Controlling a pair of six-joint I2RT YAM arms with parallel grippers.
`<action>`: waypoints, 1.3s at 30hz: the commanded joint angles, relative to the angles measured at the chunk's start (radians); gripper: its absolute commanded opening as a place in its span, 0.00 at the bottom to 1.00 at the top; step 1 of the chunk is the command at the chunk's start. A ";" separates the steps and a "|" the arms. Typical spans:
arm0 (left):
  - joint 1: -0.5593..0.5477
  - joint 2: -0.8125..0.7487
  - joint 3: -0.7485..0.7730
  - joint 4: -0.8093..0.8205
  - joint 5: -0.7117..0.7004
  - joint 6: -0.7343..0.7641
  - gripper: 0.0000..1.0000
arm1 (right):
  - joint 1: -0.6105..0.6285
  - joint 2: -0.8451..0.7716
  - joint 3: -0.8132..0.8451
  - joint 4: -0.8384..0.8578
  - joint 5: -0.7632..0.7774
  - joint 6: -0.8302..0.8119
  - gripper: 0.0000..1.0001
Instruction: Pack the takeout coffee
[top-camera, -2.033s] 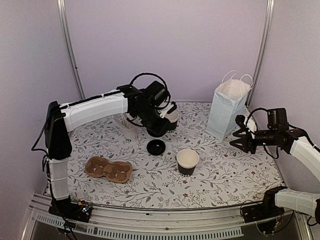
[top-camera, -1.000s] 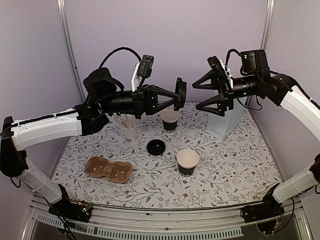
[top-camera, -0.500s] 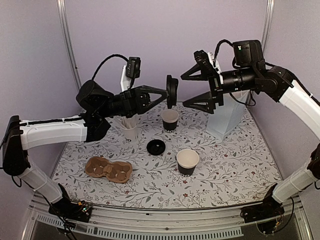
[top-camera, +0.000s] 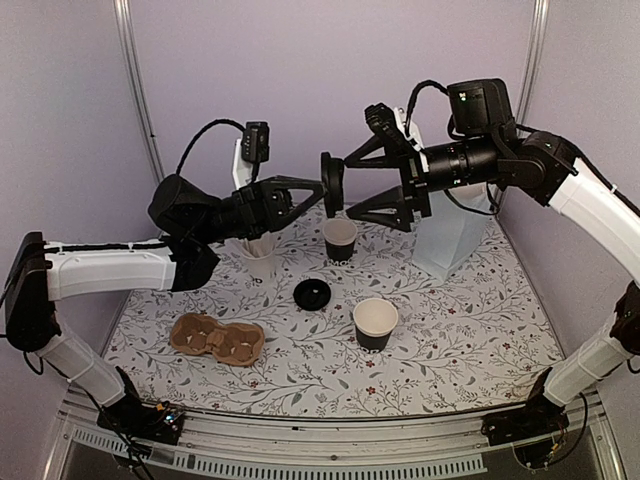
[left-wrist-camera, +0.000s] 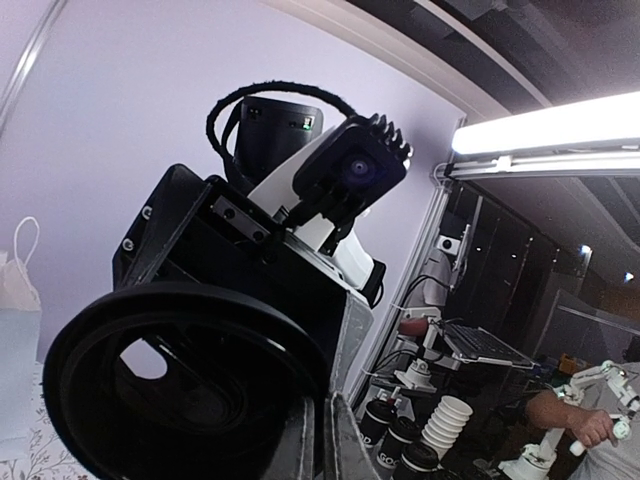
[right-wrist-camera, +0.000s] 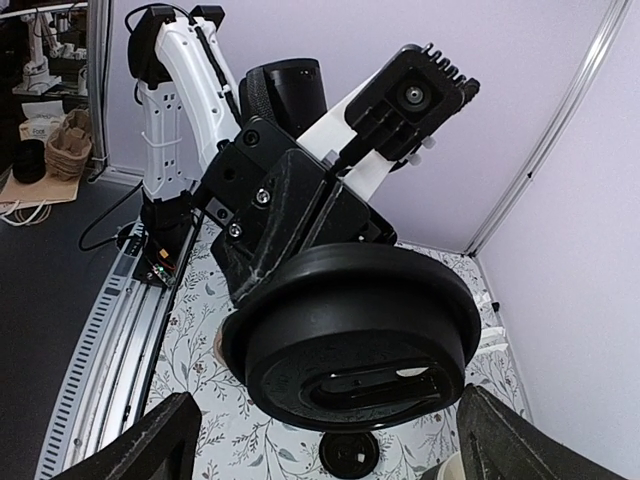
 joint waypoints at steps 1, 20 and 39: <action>0.016 -0.009 -0.013 0.054 -0.019 -0.004 0.01 | 0.023 0.027 0.033 0.018 0.000 0.037 0.91; 0.023 0.013 -0.022 0.116 -0.005 -0.049 0.01 | 0.034 0.048 0.044 0.057 0.061 0.069 0.86; 0.033 0.041 -0.046 0.181 -0.011 -0.078 0.02 | 0.034 0.087 0.062 0.081 -0.003 0.150 0.67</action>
